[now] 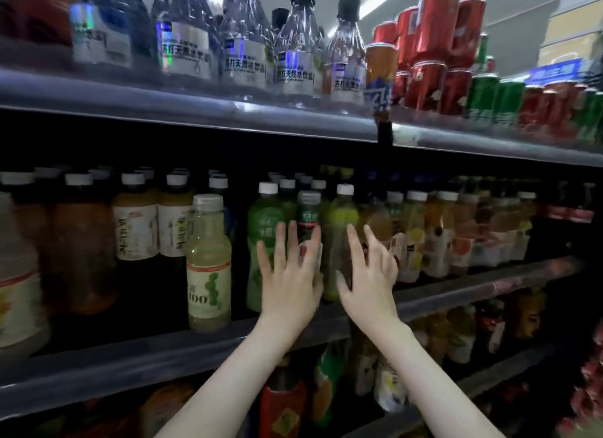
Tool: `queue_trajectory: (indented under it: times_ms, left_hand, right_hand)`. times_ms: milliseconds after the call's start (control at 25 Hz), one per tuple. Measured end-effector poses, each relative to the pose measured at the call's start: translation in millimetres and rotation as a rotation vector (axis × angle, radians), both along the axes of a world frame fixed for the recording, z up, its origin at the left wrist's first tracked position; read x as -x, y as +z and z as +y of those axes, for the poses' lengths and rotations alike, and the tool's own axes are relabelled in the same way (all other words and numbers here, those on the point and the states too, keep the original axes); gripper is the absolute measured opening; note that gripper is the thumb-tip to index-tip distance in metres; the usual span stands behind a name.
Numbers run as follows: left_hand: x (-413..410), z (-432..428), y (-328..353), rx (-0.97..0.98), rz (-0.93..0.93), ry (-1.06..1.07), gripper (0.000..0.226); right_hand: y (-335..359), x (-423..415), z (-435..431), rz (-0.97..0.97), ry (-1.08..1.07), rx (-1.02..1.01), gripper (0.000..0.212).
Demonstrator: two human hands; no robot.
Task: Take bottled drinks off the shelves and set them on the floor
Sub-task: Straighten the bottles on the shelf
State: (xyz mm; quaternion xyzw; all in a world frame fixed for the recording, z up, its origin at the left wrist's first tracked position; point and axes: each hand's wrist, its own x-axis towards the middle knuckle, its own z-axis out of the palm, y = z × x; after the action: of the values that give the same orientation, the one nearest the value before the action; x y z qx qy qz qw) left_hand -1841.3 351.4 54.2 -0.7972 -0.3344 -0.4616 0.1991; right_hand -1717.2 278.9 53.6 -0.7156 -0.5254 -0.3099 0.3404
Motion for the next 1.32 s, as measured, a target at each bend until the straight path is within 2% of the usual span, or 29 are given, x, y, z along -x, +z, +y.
queue_trajectory:
  times_ms: [80, 240, 440, 520, 600, 680, 800, 920, 960, 1040, 1120, 1200, 1320]
  left_hand:
    - [-19.2, 11.7, 6.4, -0.011, 0.014, 0.051, 0.086]
    - [-45.6, 22.2, 12.4, 0.057, -0.016, 0.076, 0.084]
    - [-46.5, 22.1, 8.0, -0.017, -0.183, -0.064, 0.071]
    - [-39.3, 15.4, 0.6, -0.058, -0.21, -0.187, 0.068]
    - [-26.9, 6.2, -5.6, -0.012, -0.153, -0.316, 0.079]
    - [-16.2, 0.3, -2.9, -0.005, -0.109, -0.414, 0.085]
    - [-9.4, -10.7, 5.0, -0.04, -0.001, -0.485, 0.071]
    - [-3.6, -41.9, 21.8, 0.108, -0.114, -0.545, 0.034]
    - [3.3, -53.7, 25.7, 0.133, -0.117, -0.543, 0.03]
    - [28.9, -77.0, 32.1, 0.13, -0.121, -0.522, 0.043]
    - [58.4, -96.8, 12.9, 0.032, -0.097, -0.52, 0.073]
    - [101.0, -115.9, -21.3, 0.178, -0.181, -0.501, 0.089]
    - [178.9, -148.3, -71.9, 0.534, -0.271, -0.374, 0.074]
  right_hand:
    - [0.9, -16.2, 13.4, -0.046, -0.026, -0.048, 0.083]
    - [1.0, -42.4, 25.2, -0.101, -0.06, -0.084, 0.066]
    - [10.5, -29.8, 34.2, -0.097, 0.205, -0.195, 0.057]
    - [8.9, -16.9, 32.0, 0.008, 0.46, -0.196, 0.059]
    - [7.7, -7.5, 23.2, 0.273, 0.786, -0.092, 0.067]
    - [7.6, -6.2, 16.1, 0.509, 0.948, 0.078, 0.075]
    - [17.9, -5.8, 8.4, 0.579, 0.883, 0.196, 0.069]
    - [29.5, 10.4, -11.4, 0.585, 0.837, 0.128, 0.049]
    - [30.3, 20.6, -21.9, 0.604, 0.839, 0.101, 0.046]
    - [28.7, 41.0, -45.6, 0.672, 0.931, -0.003, 0.051]
    - [19.5, 60.9, -65.8, 0.64, 1.021, -0.087, 0.057]
    - [4.5, 87.5, -79.6, 0.699, 1.083, -0.01, 0.056]
    - [-20.5, 134.9, -88.5, 0.913, 1.157, 0.22, 0.045]
